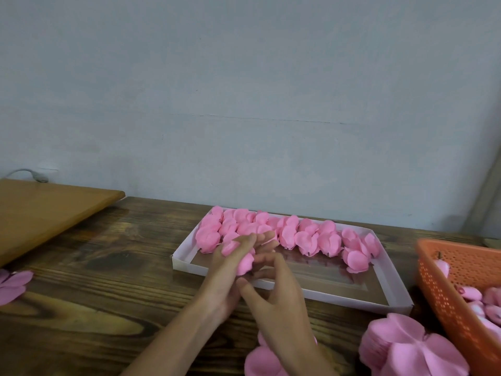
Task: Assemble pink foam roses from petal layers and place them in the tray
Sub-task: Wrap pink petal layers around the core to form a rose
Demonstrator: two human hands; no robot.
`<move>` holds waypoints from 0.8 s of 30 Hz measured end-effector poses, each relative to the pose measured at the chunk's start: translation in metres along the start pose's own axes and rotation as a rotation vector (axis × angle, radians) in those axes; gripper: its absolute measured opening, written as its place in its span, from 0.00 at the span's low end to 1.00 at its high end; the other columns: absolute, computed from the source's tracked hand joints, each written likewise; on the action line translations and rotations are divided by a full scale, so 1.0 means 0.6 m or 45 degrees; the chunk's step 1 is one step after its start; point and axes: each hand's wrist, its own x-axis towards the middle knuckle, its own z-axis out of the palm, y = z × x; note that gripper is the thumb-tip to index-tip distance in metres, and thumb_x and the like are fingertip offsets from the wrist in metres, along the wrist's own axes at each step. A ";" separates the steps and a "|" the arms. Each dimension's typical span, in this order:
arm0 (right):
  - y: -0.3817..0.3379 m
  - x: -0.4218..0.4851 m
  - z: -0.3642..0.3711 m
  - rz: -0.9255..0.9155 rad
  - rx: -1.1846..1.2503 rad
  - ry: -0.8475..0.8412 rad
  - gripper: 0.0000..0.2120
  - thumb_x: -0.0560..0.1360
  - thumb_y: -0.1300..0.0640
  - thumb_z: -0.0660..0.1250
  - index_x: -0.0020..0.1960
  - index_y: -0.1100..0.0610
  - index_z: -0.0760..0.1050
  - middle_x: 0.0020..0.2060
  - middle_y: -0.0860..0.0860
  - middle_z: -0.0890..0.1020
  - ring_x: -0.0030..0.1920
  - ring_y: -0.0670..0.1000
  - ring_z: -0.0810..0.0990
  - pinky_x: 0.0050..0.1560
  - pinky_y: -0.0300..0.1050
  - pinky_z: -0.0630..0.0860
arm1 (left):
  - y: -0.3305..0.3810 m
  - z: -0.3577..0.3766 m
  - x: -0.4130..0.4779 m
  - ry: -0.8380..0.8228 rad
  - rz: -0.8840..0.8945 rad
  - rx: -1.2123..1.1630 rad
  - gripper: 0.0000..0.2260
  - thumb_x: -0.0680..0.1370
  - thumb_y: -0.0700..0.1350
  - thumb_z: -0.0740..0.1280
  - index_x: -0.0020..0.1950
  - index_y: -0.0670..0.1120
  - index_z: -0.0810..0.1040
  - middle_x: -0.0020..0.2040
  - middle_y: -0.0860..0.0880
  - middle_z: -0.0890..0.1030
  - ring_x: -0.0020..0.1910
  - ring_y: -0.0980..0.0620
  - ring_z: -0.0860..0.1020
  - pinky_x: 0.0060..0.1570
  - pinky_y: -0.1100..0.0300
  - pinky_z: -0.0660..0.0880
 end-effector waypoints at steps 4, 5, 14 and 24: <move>0.005 0.014 -0.002 0.030 0.220 0.069 0.17 0.74 0.59 0.77 0.57 0.45 0.76 0.47 0.41 0.85 0.49 0.44 0.84 0.50 0.45 0.81 | -0.001 -0.001 0.000 -0.119 -0.040 -0.047 0.18 0.78 0.52 0.76 0.59 0.40 0.86 0.68 0.42 0.82 0.67 0.43 0.81 0.57 0.54 0.82; 0.007 0.019 -0.006 0.054 0.268 0.084 0.16 0.74 0.59 0.76 0.57 0.45 0.78 0.46 0.43 0.86 0.47 0.44 0.84 0.49 0.46 0.81 | -0.002 -0.001 0.000 -0.153 -0.061 -0.037 0.19 0.78 0.54 0.75 0.62 0.40 0.85 0.69 0.42 0.82 0.68 0.43 0.81 0.58 0.54 0.81; 0.021 0.034 -0.030 0.037 0.089 0.039 0.06 0.75 0.58 0.76 0.46 0.46 0.85 0.36 0.44 0.86 0.39 0.46 0.85 0.44 0.54 0.84 | -0.015 0.007 -0.003 -0.184 -0.065 -0.052 0.17 0.75 0.58 0.77 0.48 0.44 0.86 0.67 0.36 0.82 0.67 0.37 0.80 0.58 0.49 0.82; 0.018 0.020 -0.024 -0.300 -0.383 0.195 0.07 0.74 0.49 0.74 0.46 0.43 0.76 0.39 0.38 0.82 0.41 0.42 0.82 0.37 0.33 0.74 | -0.018 0.009 -0.006 -0.035 -0.074 -0.014 0.14 0.73 0.57 0.74 0.40 0.46 0.83 0.53 0.37 0.86 0.50 0.42 0.87 0.46 0.51 0.84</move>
